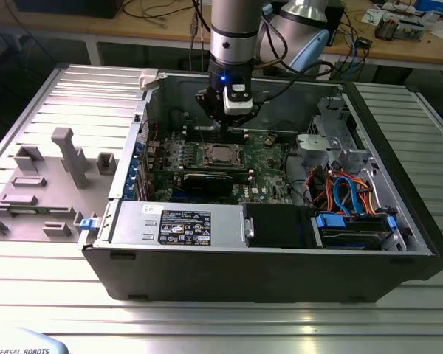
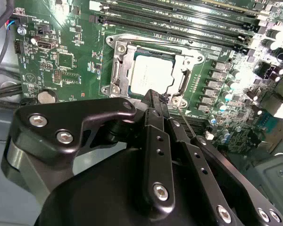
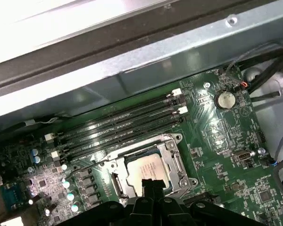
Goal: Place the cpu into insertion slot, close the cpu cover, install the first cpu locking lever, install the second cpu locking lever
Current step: 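Install the first cpu locking lever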
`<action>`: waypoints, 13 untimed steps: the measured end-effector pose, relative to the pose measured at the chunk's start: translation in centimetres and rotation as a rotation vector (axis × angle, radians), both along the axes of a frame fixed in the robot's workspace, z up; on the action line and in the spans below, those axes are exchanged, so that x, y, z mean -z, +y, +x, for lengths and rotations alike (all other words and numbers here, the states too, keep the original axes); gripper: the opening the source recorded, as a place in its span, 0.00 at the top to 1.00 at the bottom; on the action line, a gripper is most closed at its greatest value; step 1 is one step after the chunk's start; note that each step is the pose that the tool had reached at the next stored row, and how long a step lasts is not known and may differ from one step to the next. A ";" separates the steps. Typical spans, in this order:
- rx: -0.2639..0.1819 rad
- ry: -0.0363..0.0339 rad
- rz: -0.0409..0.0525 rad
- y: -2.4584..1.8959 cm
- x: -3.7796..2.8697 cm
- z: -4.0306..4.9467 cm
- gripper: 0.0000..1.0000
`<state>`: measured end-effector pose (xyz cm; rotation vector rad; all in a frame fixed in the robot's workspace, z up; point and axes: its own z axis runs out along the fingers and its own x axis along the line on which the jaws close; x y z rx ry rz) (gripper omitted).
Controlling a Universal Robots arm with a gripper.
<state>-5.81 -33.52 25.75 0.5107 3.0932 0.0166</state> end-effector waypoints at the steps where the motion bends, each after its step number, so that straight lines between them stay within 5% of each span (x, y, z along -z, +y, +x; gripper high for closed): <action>1: -0.011 -0.0001 0.0000 0.00 0.00 0.00 0.89; 13: -0.042 0.0000 0.0000 0.00 0.00 0.00 0.89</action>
